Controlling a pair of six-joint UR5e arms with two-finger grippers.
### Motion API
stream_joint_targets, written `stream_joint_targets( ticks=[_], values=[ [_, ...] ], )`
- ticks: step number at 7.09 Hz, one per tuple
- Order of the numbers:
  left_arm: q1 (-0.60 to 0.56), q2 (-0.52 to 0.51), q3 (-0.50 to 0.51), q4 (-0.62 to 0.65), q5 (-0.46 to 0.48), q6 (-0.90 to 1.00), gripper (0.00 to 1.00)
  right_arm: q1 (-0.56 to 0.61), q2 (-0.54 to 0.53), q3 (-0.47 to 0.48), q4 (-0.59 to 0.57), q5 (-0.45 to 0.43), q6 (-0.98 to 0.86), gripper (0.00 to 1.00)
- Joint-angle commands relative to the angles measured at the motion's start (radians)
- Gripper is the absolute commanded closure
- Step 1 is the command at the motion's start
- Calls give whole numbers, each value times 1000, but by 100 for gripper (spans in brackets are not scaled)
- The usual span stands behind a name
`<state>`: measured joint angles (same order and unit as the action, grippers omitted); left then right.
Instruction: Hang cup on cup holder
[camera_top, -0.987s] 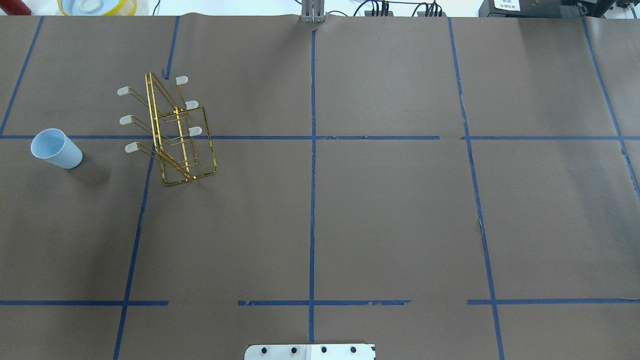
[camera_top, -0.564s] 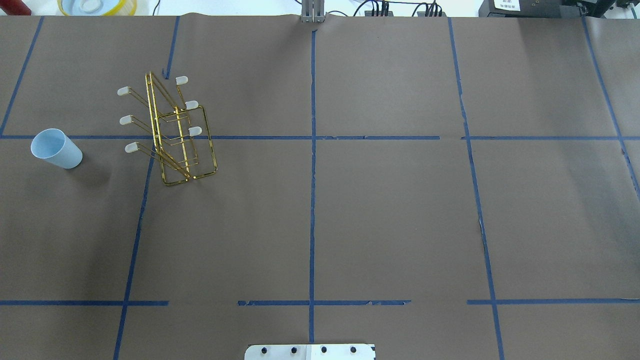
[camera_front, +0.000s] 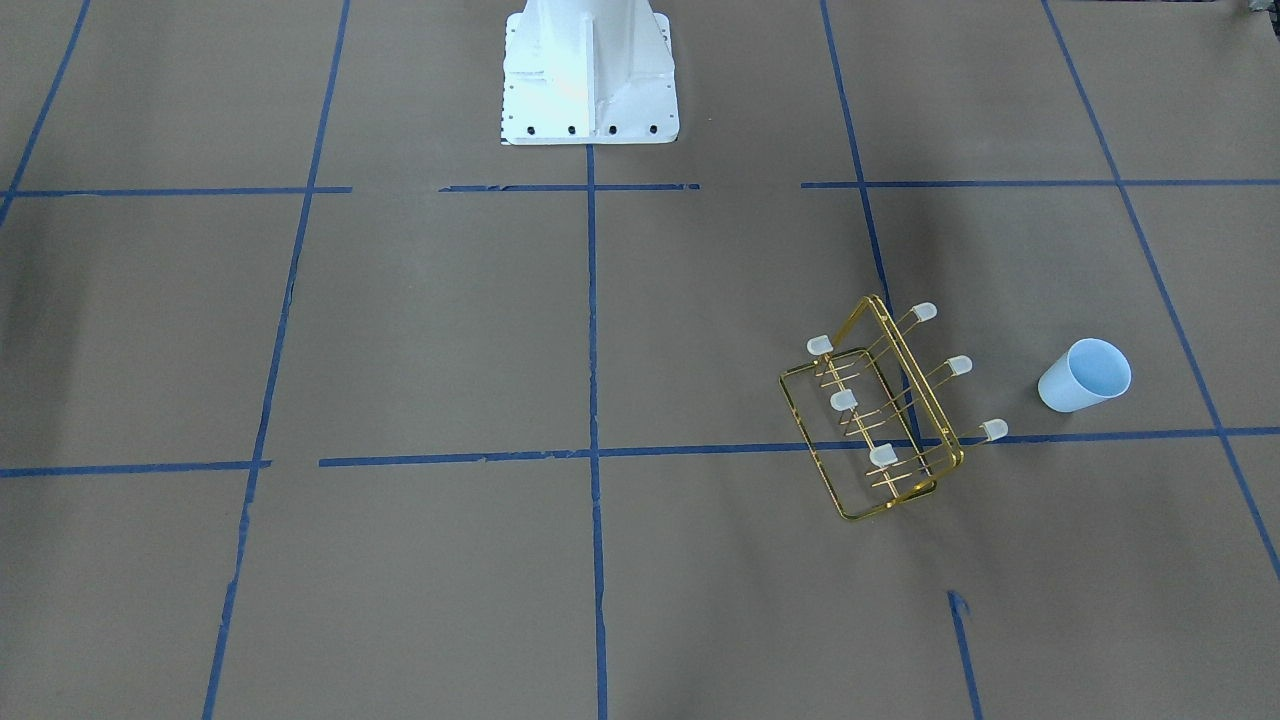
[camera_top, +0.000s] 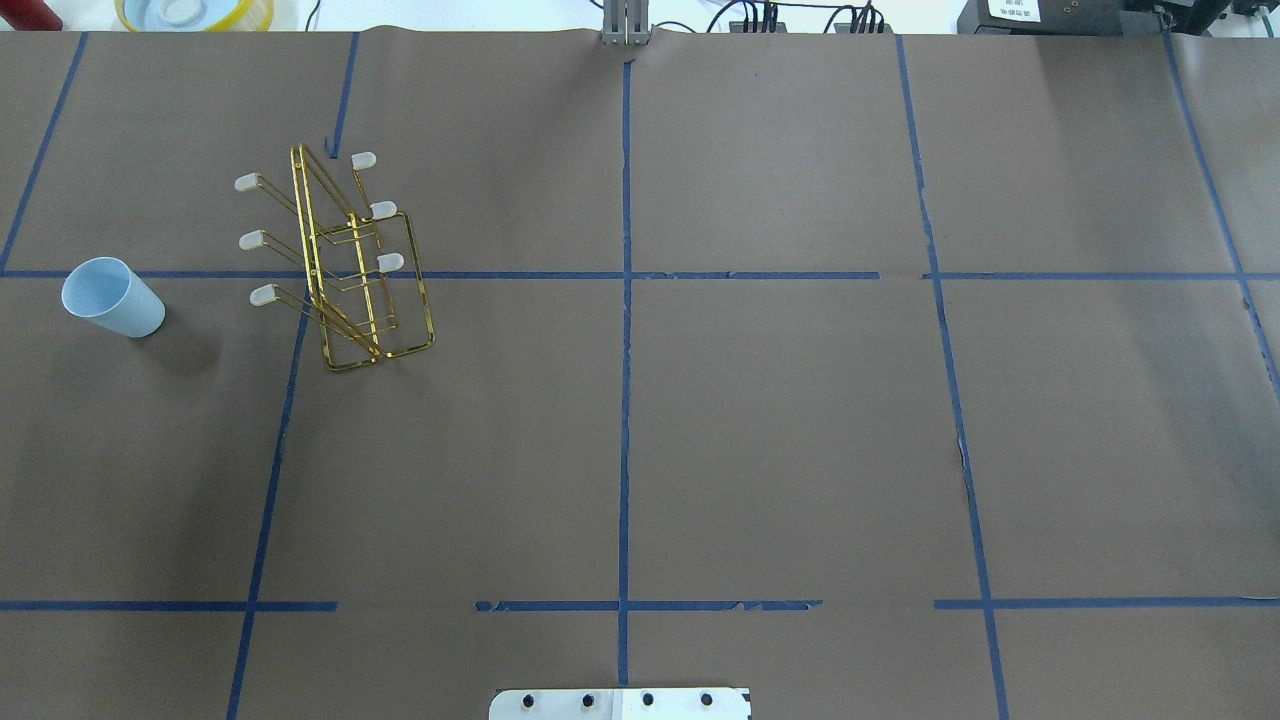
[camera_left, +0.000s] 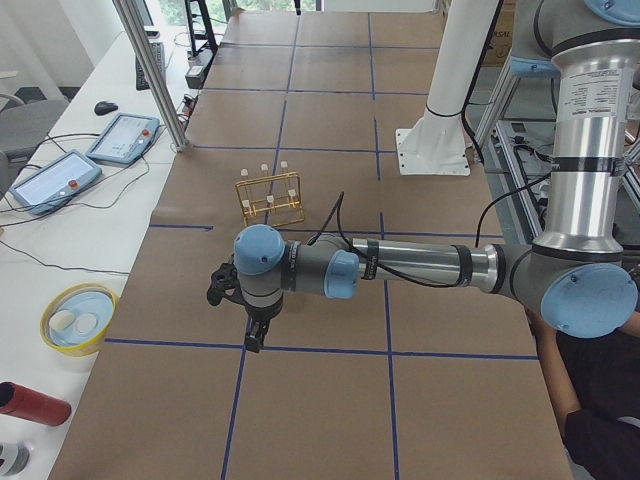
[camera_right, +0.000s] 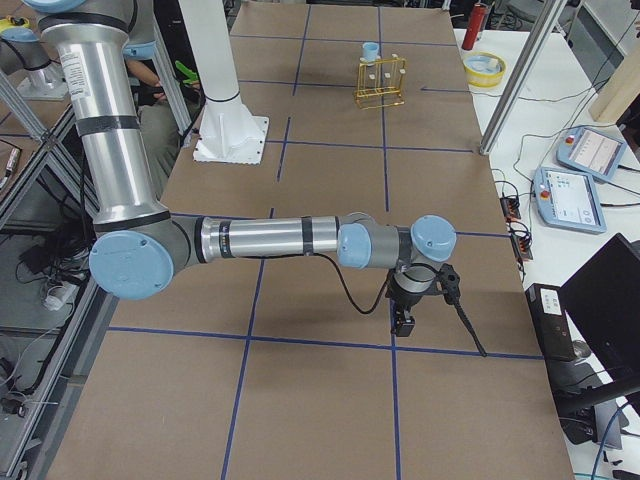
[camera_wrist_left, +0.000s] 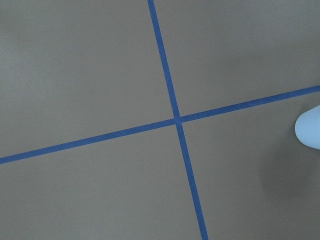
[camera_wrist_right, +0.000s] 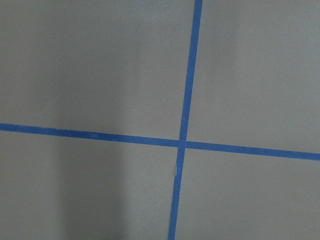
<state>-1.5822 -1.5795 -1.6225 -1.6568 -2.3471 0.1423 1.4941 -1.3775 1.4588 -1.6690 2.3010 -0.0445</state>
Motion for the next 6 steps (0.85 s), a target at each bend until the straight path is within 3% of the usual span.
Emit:
stream_joint_targets(
  ticks=[1,3,6],
  values=[
    [1,-20,-3,3,-1,-3,0,-2,0,0,0,0,0,0],
    [7,-40,-19,-32,-5,-195,0,0,0,0,0,0,0,0],
    [27,-72,-24,-87,-3,-237,0,-2,0,0,0,0,0,0]
  ],
)
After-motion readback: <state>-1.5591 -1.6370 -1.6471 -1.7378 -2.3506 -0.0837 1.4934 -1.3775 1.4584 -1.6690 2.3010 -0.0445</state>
